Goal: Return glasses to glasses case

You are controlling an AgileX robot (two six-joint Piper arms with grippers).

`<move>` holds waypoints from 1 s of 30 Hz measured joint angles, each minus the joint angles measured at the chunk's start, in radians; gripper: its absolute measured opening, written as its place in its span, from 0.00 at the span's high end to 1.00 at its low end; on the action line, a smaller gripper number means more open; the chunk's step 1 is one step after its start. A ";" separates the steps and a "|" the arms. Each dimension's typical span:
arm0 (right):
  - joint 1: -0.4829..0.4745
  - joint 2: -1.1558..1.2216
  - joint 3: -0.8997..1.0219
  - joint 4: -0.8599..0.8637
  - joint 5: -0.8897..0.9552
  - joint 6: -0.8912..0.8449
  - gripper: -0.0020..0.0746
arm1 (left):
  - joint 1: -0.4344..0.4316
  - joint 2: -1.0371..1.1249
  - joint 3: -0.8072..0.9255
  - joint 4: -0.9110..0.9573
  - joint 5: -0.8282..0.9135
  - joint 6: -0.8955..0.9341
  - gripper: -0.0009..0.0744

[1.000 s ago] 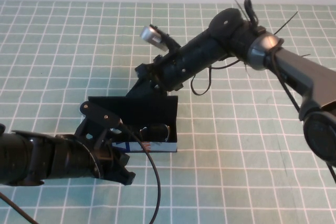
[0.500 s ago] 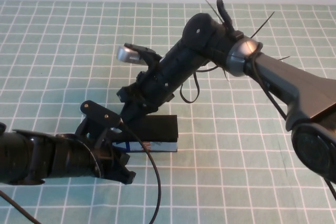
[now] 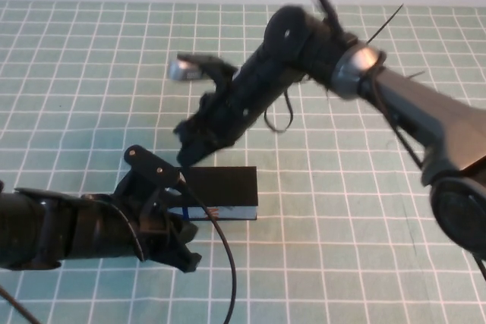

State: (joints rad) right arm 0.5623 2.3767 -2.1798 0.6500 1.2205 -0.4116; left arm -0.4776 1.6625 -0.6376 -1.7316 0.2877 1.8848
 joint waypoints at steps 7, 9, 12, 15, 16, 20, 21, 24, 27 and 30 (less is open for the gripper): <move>-0.048 -0.116 -0.103 -0.004 0.005 -0.016 0.99 | 0.000 -0.198 -0.001 0.143 0.339 0.054 0.99; -0.053 -0.168 -0.118 -0.004 0.006 -0.019 0.99 | 0.000 -0.256 -0.024 0.277 0.479 0.006 0.99; -0.053 -0.250 -0.123 -0.002 0.015 -0.021 0.99 | -0.001 -0.316 -0.084 0.552 0.641 -0.181 0.99; -0.053 -0.339 -0.125 0.011 0.022 -0.025 0.99 | -0.001 -0.343 -0.167 0.896 0.739 -0.506 0.99; -0.053 -0.361 -0.125 0.022 0.024 -0.027 0.99 | -0.001 -0.345 -0.198 1.021 0.755 -0.598 0.99; -0.039 -0.467 -0.087 0.099 0.026 -0.048 0.99 | 0.001 -0.381 -0.292 1.370 0.714 -0.937 0.99; -0.025 -0.493 -0.066 0.106 0.026 -0.057 0.99 | 0.011 -0.398 -0.307 1.403 0.689 -0.979 0.99; 0.026 -0.565 0.012 0.081 0.029 -0.069 0.99 | 0.040 -0.477 -0.329 1.404 0.622 -1.035 0.99; 0.060 -0.647 0.105 -0.014 0.035 -0.058 0.99 | 0.080 -0.593 -0.332 1.370 0.577 -1.050 0.99; 0.061 -0.739 0.215 -0.154 0.001 -0.035 0.99 | 0.128 -0.736 -0.332 1.361 0.568 -1.052 0.99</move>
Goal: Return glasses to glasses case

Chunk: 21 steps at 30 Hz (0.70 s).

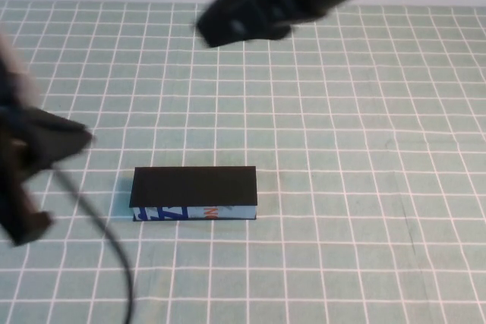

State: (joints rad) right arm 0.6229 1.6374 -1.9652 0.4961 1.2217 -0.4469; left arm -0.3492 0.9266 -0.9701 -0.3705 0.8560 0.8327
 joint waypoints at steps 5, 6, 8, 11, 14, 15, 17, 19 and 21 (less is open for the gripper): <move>-0.061 -0.191 0.214 -0.075 -0.118 0.010 0.99 | 0.074 -0.217 0.027 -0.004 0.000 -0.044 0.99; -0.078 -0.236 0.265 -0.078 -0.144 0.010 0.99 | 0.083 -0.265 0.044 -0.004 0.000 -0.058 0.99; -0.104 -0.320 0.364 -0.083 -0.212 0.010 0.99 | 0.093 -0.347 0.090 -0.006 -0.003 -0.093 0.99; -0.136 -0.452 0.553 -0.106 -0.327 0.010 0.99 | 0.098 -0.469 0.166 0.008 -0.025 -0.180 0.99; -0.169 -0.600 0.748 -0.131 -0.466 0.010 0.99 | 0.098 -0.568 0.243 0.053 -0.053 -0.298 0.99; -0.180 -0.652 0.819 -0.136 -0.520 0.010 0.99 | 0.098 -0.598 0.269 0.072 -0.061 -0.339 0.99; -0.194 -0.749 0.945 -0.140 -0.624 0.010 0.99 | 0.098 -0.643 0.317 0.108 -0.065 -0.402 0.99; -0.196 -0.849 1.067 -0.140 -0.706 0.010 0.99 | 0.098 -0.679 0.358 0.120 -0.069 -0.452 0.99; -0.196 -0.957 1.193 -0.140 -0.772 0.008 0.99 | 0.098 -0.703 0.402 0.122 -0.077 -0.496 0.99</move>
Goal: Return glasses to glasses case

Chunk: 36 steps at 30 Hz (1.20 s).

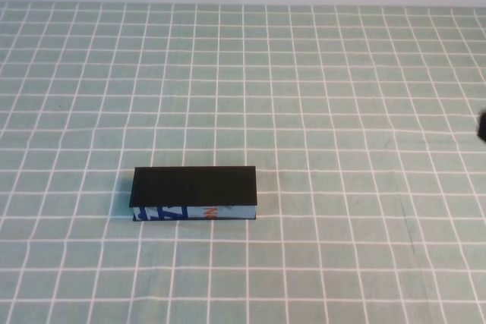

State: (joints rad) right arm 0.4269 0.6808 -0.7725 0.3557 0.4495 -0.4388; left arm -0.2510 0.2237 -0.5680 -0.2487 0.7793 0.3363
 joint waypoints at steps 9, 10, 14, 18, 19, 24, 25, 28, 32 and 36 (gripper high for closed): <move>0.000 -0.345 0.392 -0.016 -0.112 0.000 0.99 | 0.001 -0.019 0.167 -0.024 -0.232 -0.098 0.99; 0.000 -0.367 0.421 -0.018 -0.116 0.000 0.99 | 0.001 -0.019 0.177 -0.026 -0.251 -0.100 0.99; 0.000 -0.417 0.495 -0.020 -0.117 0.000 0.99 | 0.001 -0.019 0.203 -0.032 -0.293 -0.105 0.99; 0.000 -0.423 0.516 -0.020 -0.068 0.000 0.99 | 0.001 -0.019 0.205 -0.038 -0.297 -0.105 0.99; 0.000 -0.423 0.520 -0.020 -0.051 0.000 0.99 | 0.001 -0.019 0.205 -0.038 -0.297 -0.105 0.99; 0.000 -0.425 0.520 0.002 0.031 0.000 0.99 | 0.001 -0.019 0.205 -0.038 -0.297 -0.105 0.99; 0.000 -0.425 0.520 0.007 0.046 0.000 0.99 | 0.001 -0.019 0.205 -0.038 -0.297 -0.105 0.99; 0.000 -0.425 0.520 0.013 0.079 0.000 0.99 | 0.001 -0.019 0.205 -0.038 -0.299 -0.105 0.99; 0.000 -0.425 0.520 0.016 0.112 0.000 0.99 | 0.001 -0.019 0.205 -0.038 -0.300 -0.105 0.99; 0.000 -0.425 0.520 0.016 0.136 0.000 0.99 | 0.001 -0.019 0.205 -0.038 -0.300 -0.105 0.99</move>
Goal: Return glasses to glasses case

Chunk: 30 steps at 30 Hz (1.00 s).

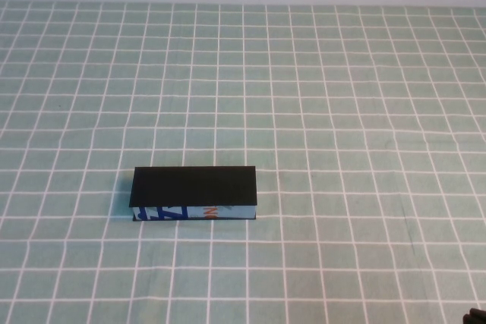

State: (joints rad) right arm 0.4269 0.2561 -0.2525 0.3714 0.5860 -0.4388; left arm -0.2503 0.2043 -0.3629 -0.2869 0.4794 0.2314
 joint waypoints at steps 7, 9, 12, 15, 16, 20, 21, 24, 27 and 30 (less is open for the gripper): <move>0.000 0.000 0.000 0.000 0.013 0.000 0.99 | 0.000 0.000 0.049 0.090 -0.058 -0.009 0.99; 0.000 0.000 0.000 0.002 0.013 0.000 0.99 | 0.000 -0.004 0.084 0.170 -0.113 -0.038 0.99; 0.000 -0.001 0.000 0.002 0.014 0.000 0.99 | 0.000 -0.047 0.155 0.260 -0.221 -0.110 0.99; 0.000 -0.001 0.000 0.002 0.015 0.000 0.99 | 0.002 -0.108 0.237 0.298 -0.326 -0.144 0.99; 0.000 -0.001 0.000 0.002 0.015 0.000 0.99 | 0.005 -0.133 0.265 0.298 -0.344 -0.152 0.99; 0.000 -0.001 0.000 0.002 0.015 0.000 0.99 | 0.048 -0.206 0.359 0.303 -0.349 -0.197 0.99; 0.000 -0.001 0.000 0.002 0.017 0.000 0.99 | 0.066 -0.210 0.376 0.304 -0.337 -0.210 0.99; 0.000 -0.001 0.000 0.002 0.016 0.000 0.99 | 0.115 -0.212 0.385 0.306 -0.263 -0.247 0.99; 0.000 -0.001 0.000 0.002 0.016 0.000 0.99 | 0.135 -0.212 0.388 0.308 -0.150 -0.271 0.99; 0.000 -0.001 0.000 0.002 0.016 0.000 0.99 | 0.139 -0.214 0.388 0.301 -0.129 -0.291 0.99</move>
State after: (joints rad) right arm 0.4269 0.2553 -0.2525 0.3729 0.6022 -0.4388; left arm -0.1109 -0.0095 0.0249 0.0137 0.3509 -0.0592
